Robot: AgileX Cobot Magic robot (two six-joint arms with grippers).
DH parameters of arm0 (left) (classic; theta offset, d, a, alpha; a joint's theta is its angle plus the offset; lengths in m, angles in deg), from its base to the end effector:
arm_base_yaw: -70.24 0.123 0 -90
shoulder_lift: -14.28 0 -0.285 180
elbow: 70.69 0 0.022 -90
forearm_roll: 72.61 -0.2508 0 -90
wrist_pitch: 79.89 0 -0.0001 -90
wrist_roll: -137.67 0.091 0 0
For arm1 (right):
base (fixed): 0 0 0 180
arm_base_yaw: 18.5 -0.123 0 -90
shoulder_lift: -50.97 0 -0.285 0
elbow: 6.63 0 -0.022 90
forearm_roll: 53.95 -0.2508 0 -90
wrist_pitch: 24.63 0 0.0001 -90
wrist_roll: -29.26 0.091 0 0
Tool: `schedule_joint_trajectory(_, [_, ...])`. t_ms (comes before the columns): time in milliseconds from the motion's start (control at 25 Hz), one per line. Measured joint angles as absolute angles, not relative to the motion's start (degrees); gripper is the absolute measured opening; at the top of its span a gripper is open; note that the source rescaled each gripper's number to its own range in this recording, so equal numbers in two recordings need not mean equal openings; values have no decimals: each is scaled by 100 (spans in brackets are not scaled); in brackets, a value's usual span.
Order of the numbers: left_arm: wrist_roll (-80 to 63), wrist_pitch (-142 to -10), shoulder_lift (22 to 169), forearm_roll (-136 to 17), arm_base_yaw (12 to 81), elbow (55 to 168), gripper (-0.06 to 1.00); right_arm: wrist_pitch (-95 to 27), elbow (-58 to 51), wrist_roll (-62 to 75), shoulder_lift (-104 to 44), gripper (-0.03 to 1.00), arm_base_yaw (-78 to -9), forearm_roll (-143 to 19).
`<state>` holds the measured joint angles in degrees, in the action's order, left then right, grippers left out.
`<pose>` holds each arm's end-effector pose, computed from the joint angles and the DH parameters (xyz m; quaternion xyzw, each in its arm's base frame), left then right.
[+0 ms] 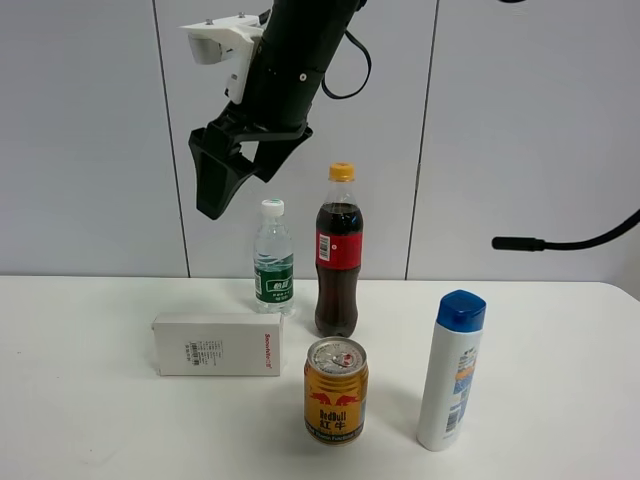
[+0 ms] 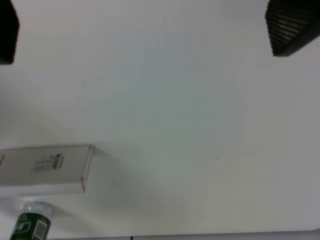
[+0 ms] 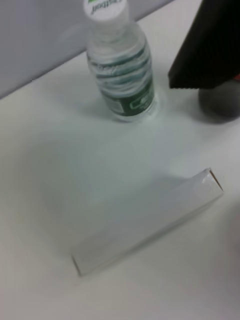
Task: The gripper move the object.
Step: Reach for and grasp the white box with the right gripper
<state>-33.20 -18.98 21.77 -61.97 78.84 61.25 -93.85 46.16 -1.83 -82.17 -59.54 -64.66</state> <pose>-0.0053 -0.0157 0.2807 0.0083 0.8465 -0.0107 0.5323 0.3548 0.3298 0.3176 -0.5583 0.7819 0.1152 0.2523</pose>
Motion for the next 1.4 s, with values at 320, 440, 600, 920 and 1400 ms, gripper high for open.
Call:
schedule_joint_trajectory(320, [-3320, -1898, 2177, -6197, 7884, 6125, 100, -9381, 4662, -222, -8730, 100, -6140, -6226])
schedule_joint_trajectory(440, [-3320, -1898, 2177, -6197, 7884, 6125, 100, -9139, 4662, -357, -9022, 100, -6220, -6215])
schedule_joint_trajectory(600, [-3320, -1898, 2177, -6197, 7884, 6125, 100, -8794, 4662, -445, -9286, 100, -6221, -6282])
schedule_joint_trajectory(920, [-3320, -1898, 2177, -6197, 7884, 6125, 100, -8406, 4662, -537, -9669, 100, -6221, -6137])
schedule_joint_trajectory(1400, [-3320, -1898, 2177, -6197, 7884, 6125, 100, -7962, 4662, -985, -10027, 100, -6221, -5858])
